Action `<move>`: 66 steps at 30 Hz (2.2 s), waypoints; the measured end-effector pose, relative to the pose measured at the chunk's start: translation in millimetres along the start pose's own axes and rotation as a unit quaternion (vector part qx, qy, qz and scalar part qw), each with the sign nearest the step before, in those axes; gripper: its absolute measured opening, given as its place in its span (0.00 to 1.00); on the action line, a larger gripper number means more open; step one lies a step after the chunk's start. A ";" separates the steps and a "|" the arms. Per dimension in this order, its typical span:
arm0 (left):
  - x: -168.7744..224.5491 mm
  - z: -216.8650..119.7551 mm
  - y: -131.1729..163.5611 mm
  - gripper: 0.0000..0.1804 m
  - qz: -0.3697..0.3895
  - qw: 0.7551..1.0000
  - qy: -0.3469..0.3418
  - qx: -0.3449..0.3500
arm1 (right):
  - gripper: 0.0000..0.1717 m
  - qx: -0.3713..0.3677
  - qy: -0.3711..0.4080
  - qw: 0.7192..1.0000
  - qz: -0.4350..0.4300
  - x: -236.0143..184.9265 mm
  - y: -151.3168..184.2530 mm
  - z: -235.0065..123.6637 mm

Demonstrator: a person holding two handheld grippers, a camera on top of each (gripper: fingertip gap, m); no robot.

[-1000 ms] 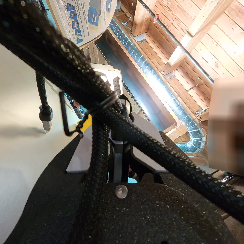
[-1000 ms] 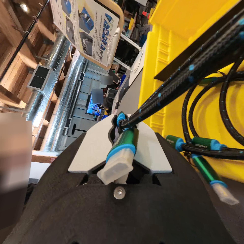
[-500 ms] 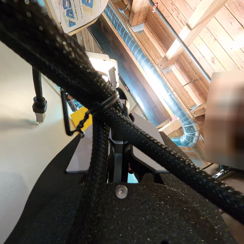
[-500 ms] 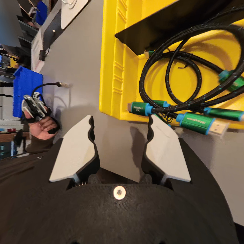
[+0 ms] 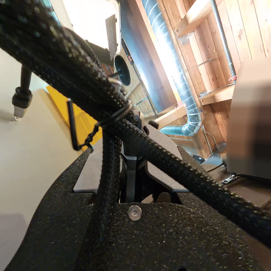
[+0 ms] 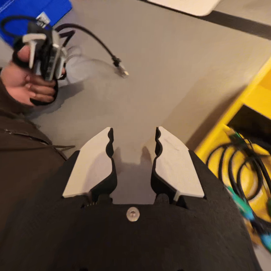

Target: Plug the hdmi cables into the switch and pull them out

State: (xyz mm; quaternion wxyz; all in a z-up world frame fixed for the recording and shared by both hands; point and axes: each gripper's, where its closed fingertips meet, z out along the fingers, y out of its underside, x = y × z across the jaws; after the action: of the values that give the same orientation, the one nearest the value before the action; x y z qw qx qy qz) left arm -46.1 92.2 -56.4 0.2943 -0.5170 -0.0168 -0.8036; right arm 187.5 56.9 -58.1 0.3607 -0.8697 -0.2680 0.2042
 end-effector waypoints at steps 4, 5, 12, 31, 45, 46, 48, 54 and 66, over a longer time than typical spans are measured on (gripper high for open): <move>3.8 10.2 17.6 0.13 -0.014 0.999 -0.005 -0.050 | 0.36 -0.014 -0.106 0.987 -0.119 -75.7 -7.4 62.9; 2.9 11.6 22.6 0.14 -0.016 0.998 -0.012 -0.064 | 0.38 -0.010 -0.138 0.983 -0.123 -93.4 -10.6 76.1; -8.2 8.4 52.8 0.14 -0.042 0.987 -0.076 -0.136 | 0.52 0.075 -0.166 0.949 -0.258 -159.2 -33.3 133.9; -26.0 -0.6 84.2 0.18 -0.057 0.958 -0.123 -0.253 | 0.42 0.067 -0.059 0.852 -0.515 -177.0 -15.2 162.6; 2.7 -37.0 57.6 0.25 -0.021 0.972 -0.050 -0.229 | 0.42 0.079 0.042 0.831 -0.549 -128.5 -50.3 141.5; 5.8 -40.4 51.5 0.25 -0.012 0.974 -0.044 -0.220 | 0.42 0.080 0.055 0.828 -0.553 -122.3 -55.7 137.7; 5.4 -47.9 39.2 0.25 0.006 0.979 -0.049 -0.199 | 0.42 0.086 0.078 0.825 -0.553 -109.8 -68.0 127.0; 6.9 -56.2 18.7 0.21 -0.001 0.988 -0.028 -0.150 | 0.42 0.134 0.147 0.846 -0.495 -59.1 -118.8 61.9; 0.2 -41.1 23.0 0.20 -0.012 0.984 -0.014 -0.177 | 0.42 0.077 0.308 0.849 -0.422 74.0 -170.9 -139.0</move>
State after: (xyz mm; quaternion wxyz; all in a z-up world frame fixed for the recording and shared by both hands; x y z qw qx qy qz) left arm -68.6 59.5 -81.8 0.1878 -0.5721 0.1151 -0.7901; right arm 266.4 132.2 147.1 0.5424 -0.6601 -0.4678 -0.2263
